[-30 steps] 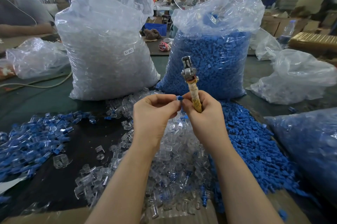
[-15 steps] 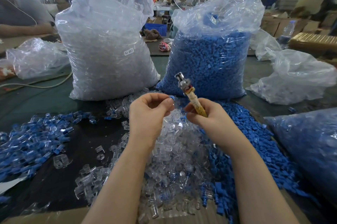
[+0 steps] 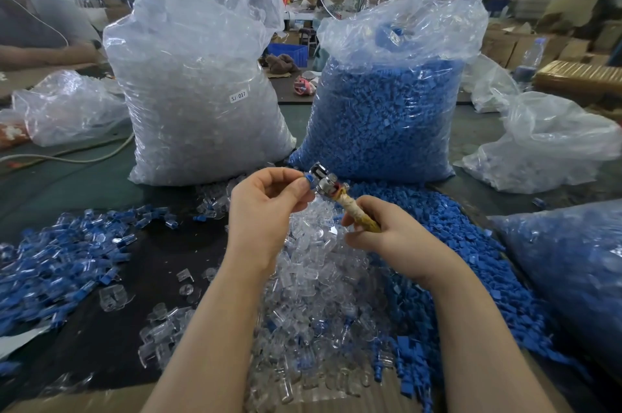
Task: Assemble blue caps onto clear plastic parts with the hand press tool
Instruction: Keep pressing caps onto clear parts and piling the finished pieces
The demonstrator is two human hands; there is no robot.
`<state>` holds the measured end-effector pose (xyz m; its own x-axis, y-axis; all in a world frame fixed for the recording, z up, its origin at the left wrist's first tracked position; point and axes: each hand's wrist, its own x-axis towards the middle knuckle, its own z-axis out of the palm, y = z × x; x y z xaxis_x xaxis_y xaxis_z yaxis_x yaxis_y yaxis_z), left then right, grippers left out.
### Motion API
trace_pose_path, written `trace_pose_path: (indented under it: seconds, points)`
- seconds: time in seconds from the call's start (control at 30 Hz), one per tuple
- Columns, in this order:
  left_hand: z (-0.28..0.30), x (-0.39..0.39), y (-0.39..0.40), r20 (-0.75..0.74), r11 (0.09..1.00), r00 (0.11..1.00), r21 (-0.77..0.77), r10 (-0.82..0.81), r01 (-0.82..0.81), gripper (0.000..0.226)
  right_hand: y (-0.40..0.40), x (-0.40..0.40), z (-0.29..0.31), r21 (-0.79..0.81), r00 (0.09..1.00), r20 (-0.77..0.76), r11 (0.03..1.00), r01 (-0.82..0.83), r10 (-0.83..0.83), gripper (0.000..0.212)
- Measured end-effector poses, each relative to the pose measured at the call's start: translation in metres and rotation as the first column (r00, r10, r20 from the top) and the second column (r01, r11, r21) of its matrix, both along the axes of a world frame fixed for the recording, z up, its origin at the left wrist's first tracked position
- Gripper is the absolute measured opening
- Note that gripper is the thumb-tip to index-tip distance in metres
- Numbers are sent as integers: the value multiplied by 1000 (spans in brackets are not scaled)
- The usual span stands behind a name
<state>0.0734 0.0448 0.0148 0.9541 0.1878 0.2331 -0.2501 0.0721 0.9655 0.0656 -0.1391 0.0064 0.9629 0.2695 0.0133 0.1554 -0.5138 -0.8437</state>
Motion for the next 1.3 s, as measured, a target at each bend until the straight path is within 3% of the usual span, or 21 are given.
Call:
trace_pose_path:
  seconds: [0.6,0.8,0.9,0.97,1.07,1.13,1.27,1.3]
  points:
    - [1,-1,3,5,1000,1000,22,-5,5,15,8,-2,2,-199,993,115,978,58,-36,11]
    - [1,0,6,-113,996,992,-77,-48,39,7,9,0,3,-231,997,73,972,37,-21,9]
    - [1,2,13,-203,982,979,-181,24,-61,6,9,2,1,-238,995,76,968,73,-57,10]
    - [1,7,26,-292,907,951,-365,104,-211,7,7,5,-1,-245,987,96,958,149,-129,9]
    - [0,10,57,-431,666,891,-623,146,-411,5,0,9,-5,-305,958,137,910,283,-252,15]
    - [-4,9,78,-491,494,857,-712,157,-499,5,-5,11,-8,-373,944,138,867,330,-300,18]
    - [-15,2,110,-507,170,827,-817,242,-551,30,-11,12,-13,-541,925,141,755,371,-353,14]
    - [-22,2,118,-478,153,836,-836,269,-527,37,-12,12,-13,-566,917,145,728,386,-373,14]
